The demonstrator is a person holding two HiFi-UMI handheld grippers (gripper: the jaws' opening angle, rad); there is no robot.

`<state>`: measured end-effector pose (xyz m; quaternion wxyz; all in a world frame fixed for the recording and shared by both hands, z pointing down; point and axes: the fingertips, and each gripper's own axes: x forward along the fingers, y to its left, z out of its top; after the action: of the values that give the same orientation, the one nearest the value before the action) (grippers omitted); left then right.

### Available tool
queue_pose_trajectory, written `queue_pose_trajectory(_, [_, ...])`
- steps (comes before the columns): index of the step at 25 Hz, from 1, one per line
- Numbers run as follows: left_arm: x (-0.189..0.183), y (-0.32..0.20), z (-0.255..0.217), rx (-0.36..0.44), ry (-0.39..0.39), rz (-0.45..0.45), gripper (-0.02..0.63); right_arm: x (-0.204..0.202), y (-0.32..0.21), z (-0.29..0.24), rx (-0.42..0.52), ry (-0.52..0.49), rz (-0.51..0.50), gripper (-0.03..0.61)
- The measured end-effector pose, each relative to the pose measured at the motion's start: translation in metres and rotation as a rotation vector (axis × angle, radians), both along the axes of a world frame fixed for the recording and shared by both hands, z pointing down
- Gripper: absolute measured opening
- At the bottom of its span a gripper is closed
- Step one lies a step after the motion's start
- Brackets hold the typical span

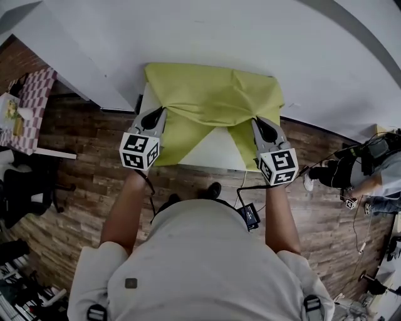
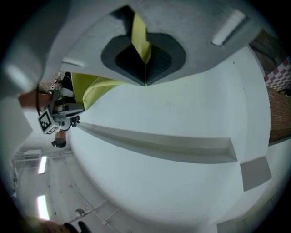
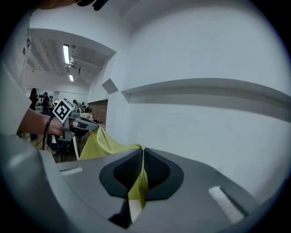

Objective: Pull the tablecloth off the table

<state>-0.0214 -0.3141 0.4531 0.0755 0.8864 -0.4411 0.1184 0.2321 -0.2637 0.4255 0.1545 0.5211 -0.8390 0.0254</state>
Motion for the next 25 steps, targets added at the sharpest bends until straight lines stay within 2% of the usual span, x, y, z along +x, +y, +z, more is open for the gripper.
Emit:
queue_pose_trajectory(7, [-0.050, 0.035, -0.019, 0.039, 0.014, 0.084, 0.005, -0.057, 0.050, -0.017, 0.035, 0.014, 0.066, 0.015])
queue_pose_trajectory(14, [-0.067, 0.070, -0.032, 0.079, 0.028, 0.163, 0.005, -0.085, 0.100, -0.013, 0.016, 0.023, 0.125, 0.016])
queue_pose_trajectory(20, [-0.071, 0.100, -0.047, 0.110, 0.048, 0.153, 0.005, -0.083, 0.125, -0.032, 0.058, 0.022, 0.125, 0.017])
queue_pose_trajectory(25, [-0.067, 0.130, -0.075, 0.166, 0.049, 0.103, 0.005, -0.079, 0.145, -0.062, 0.127, 0.008, 0.063, 0.017])
